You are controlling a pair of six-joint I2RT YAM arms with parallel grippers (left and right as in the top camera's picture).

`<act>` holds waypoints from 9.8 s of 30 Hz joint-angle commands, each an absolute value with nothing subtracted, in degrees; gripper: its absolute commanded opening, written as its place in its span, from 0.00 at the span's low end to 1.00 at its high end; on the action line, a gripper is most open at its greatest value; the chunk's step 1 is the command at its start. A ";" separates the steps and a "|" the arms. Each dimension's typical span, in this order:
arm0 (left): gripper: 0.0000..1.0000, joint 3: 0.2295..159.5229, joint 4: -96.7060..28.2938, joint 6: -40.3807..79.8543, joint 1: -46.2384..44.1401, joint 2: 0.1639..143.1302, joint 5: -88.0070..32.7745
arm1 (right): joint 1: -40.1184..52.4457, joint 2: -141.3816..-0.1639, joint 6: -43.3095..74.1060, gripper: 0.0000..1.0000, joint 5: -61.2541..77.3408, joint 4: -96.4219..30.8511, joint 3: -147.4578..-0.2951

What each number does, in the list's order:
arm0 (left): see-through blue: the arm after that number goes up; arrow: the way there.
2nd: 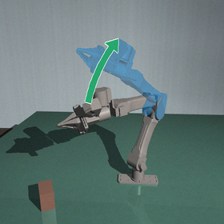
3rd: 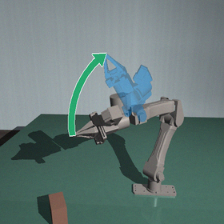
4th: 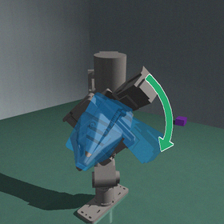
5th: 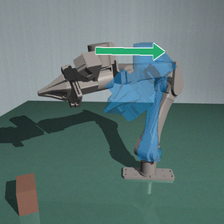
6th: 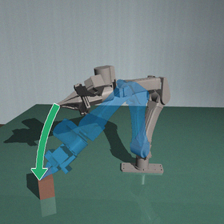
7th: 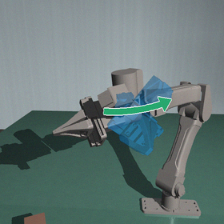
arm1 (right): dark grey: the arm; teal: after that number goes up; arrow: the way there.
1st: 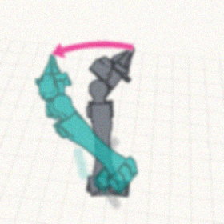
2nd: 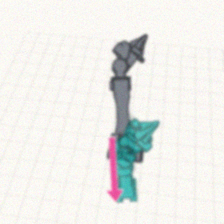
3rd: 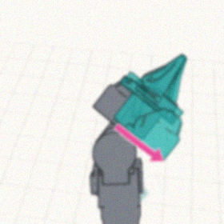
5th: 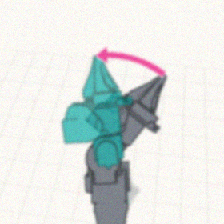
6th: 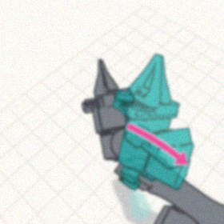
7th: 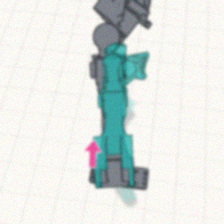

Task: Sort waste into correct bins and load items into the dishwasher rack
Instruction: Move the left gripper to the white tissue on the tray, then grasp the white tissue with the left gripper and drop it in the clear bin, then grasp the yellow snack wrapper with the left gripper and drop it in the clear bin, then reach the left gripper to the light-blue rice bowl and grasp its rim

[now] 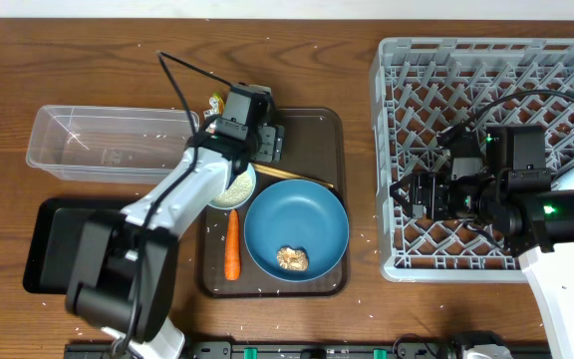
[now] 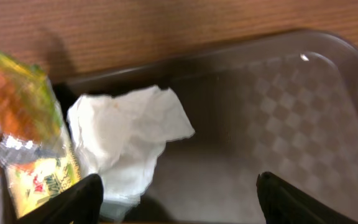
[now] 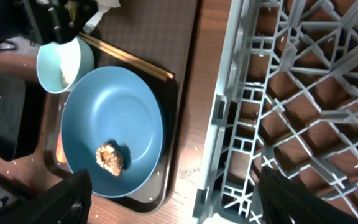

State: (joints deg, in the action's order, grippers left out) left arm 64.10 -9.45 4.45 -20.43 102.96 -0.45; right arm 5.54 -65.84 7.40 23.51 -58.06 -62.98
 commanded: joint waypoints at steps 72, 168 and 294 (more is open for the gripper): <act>0.81 64.10 -9.34 1.83 -9.89 94.52 -3.42 | 7.57 -65.91 8.27 0.82 23.79 -59.44 -63.68; 0.75 64.03 -39.33 9.47 -16.10 73.36 3.42 | 7.57 -65.91 8.71 0.84 23.77 -61.17 -63.68; 0.06 65.34 -36.18 18.57 -26.00 90.28 8.54 | 7.57 -65.91 8.75 0.85 23.79 -63.44 -63.68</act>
